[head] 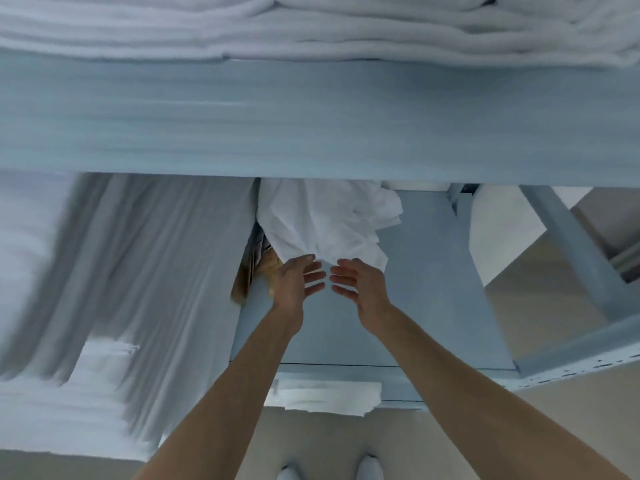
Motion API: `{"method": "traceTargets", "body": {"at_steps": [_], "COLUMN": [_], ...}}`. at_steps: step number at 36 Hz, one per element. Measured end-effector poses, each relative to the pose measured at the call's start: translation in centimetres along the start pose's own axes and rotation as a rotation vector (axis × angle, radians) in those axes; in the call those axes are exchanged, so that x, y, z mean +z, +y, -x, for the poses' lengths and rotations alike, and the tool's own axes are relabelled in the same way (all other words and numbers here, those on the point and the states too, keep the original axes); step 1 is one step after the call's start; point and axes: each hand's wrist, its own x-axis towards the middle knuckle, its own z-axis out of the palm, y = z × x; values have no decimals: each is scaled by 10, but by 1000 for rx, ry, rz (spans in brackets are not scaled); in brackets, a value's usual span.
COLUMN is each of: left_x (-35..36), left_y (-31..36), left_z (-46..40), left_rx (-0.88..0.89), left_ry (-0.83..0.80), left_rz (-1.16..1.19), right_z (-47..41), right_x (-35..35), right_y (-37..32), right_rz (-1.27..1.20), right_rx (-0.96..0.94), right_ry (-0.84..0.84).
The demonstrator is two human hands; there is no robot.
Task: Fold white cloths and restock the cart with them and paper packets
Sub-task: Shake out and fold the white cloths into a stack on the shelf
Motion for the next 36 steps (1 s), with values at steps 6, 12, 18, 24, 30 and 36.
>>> {"method": "traceTargets", "body": {"at_steps": [6,12,18,24,30,36], "left_x": [-17,-29,-34,-46,-59,-60], "left_y": [2,15,16,-10,-22,-29], "left_z": [-17,-31,-51,-53,-59,-57], "left_rx": [-40,0,20,10,3,-16], "left_ry": [48,112,164,133,123,127], "left_rz": [38,3,-1,42,63,46], "right_z": [-39,-80,-131,-158,-169,-180], "right_x": [23,50,64,65,71,74], "right_y": [10,15,23,34,39,37], "right_rz": [17,-17,67,129,-265,-162], "right_rx": [94,177,160,149,218,213], "right_ry": [-75,-115,-33,-64,-36,-29]}}
